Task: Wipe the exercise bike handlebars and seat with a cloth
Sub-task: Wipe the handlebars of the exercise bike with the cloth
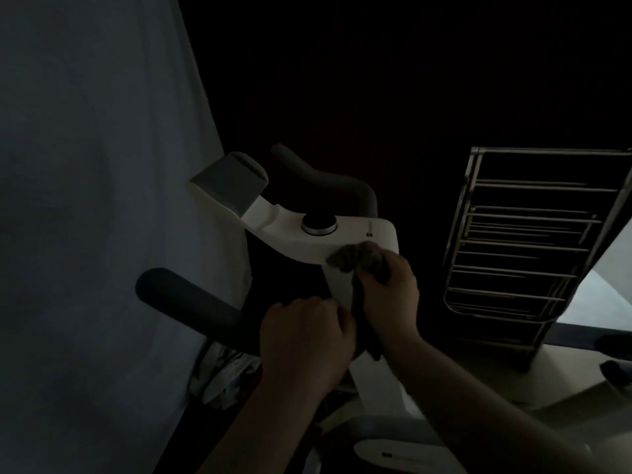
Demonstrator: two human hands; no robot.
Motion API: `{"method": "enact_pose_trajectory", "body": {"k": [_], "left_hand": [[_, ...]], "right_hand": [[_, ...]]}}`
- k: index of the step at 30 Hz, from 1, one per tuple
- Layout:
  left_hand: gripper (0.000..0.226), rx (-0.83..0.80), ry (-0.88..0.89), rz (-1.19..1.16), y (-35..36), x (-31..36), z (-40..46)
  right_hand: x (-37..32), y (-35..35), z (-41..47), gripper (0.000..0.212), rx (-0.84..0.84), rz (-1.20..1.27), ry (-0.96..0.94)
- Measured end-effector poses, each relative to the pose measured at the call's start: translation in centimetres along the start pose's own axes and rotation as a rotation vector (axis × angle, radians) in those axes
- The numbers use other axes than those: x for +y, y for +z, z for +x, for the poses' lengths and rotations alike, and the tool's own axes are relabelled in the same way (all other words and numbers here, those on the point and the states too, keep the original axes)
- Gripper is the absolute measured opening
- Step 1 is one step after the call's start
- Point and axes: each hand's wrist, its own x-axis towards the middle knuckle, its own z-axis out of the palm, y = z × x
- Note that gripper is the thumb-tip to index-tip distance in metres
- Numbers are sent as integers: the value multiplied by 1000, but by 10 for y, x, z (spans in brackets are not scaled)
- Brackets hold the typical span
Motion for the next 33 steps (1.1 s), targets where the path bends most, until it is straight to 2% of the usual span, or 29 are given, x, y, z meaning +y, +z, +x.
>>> {"method": "enact_pose_trajectory", "body": {"k": [3, 4, 8, 10, 12, 14, 16, 18, 20, 22, 25, 27, 30, 32, 33], "left_hand": [[32, 39, 0, 33, 0, 0, -3], [33, 44, -7, 31, 0, -1, -1], [39, 75, -68, 34, 2, 2, -3], [39, 60, -83, 57, -3, 4, -5], [38, 27, -90, 72, -4, 6, -6], [40, 19, -120, 67, -5, 6, -2], [40, 21, -147, 80, -5, 7, -2], [40, 22, -162, 96, -6, 9, -5], [40, 21, -173, 96, -6, 11, -6], [39, 31, -195, 80, -7, 11, -4], [37, 16, -218, 103, -5, 10, -3], [38, 24, -226, 103, -3, 10, -5], [35, 53, -244, 100, -3, 12, -4], [33, 63, -257, 112, -2, 11, -1], [34, 61, -256, 112, 0, 9, -1]], "right_hand": [[2, -6, -35, 35, -86, 130, -113], [1, -9, -29, 34, -114, 106, -126], [2, -8, 9, 27, -99, 41, -53], [6, -10, -10, 32, -131, 40, -166], [10, -17, -23, 33, -252, -19, -314], [13, -25, 4, 27, -341, -98, -334], [13, -26, 24, 22, -310, -93, -273], [14, -25, 8, 25, -263, -24, -257], [13, -28, -20, 31, -332, -24, -373], [17, -31, -17, 27, -404, -64, -427], [20, -25, 17, 21, -285, 18, -266], [21, -21, 2, 27, -202, 110, -183], [23, -29, -31, 34, -268, 177, -284], [27, -32, -4, 30, -334, 76, -361], [29, -30, 17, 25, -333, 23, -340]]}}
